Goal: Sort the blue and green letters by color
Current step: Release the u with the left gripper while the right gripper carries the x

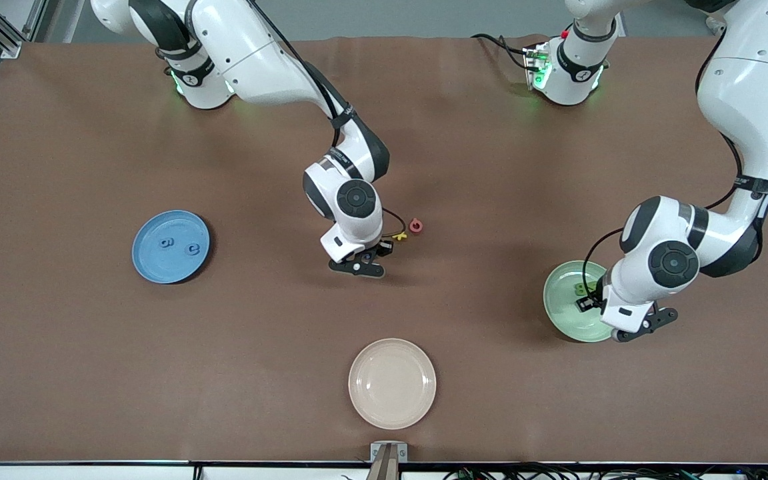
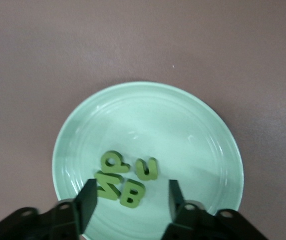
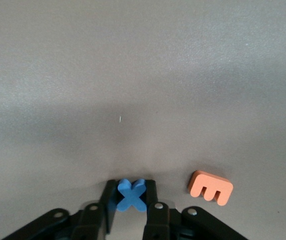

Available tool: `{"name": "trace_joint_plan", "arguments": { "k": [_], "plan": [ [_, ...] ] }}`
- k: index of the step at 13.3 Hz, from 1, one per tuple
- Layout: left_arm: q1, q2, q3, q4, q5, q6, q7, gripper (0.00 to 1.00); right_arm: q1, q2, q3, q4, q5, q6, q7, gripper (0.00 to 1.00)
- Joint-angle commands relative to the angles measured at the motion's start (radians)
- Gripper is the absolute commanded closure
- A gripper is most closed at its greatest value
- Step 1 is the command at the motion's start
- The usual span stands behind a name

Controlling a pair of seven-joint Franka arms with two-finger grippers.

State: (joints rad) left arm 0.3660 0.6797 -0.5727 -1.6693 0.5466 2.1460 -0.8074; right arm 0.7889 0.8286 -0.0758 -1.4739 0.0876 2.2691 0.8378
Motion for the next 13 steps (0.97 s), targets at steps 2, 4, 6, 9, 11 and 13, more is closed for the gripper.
{"name": "trace_joint_plan", "arguments": {
  "k": [2, 4, 6, 9, 11, 13],
  "plan": [
    [0.001, -0.095, -0.006, 0.017, 0.013, -0.052, 0.075, 0.00, -0.007, 0.012, 0.001, 0.017, 0.008, -0.010, -0.003, 0.88],
    [0.001, -0.126, -0.006, 0.029, 0.013, -0.052, 0.140, 0.00, -0.011, 0.007, 0.001, 0.020, 0.008, -0.020, -0.003, 0.88],
    [0.002, -0.170, -0.007, 0.034, 0.003, -0.064, 0.201, 0.00, -0.031, -0.002, 0.001, 0.033, 0.003, -0.095, -0.005, 0.88],
    [-0.009, -0.203, -0.025, 0.085, 0.003, -0.173, 0.218, 0.00, -0.068, -0.035, 0.001, 0.055, 0.003, -0.195, -0.072, 0.88],
    [-0.006, -0.206, -0.062, 0.134, 0.003, -0.248, 0.243, 0.00, -0.106, -0.081, -0.001, 0.052, 0.003, -0.255, -0.156, 0.89],
    [-0.003, -0.206, -0.088, 0.161, 0.003, -0.288, 0.255, 0.00, -0.154, -0.139, -0.002, 0.003, 0.000, -0.281, -0.259, 0.89]
  ]
}}
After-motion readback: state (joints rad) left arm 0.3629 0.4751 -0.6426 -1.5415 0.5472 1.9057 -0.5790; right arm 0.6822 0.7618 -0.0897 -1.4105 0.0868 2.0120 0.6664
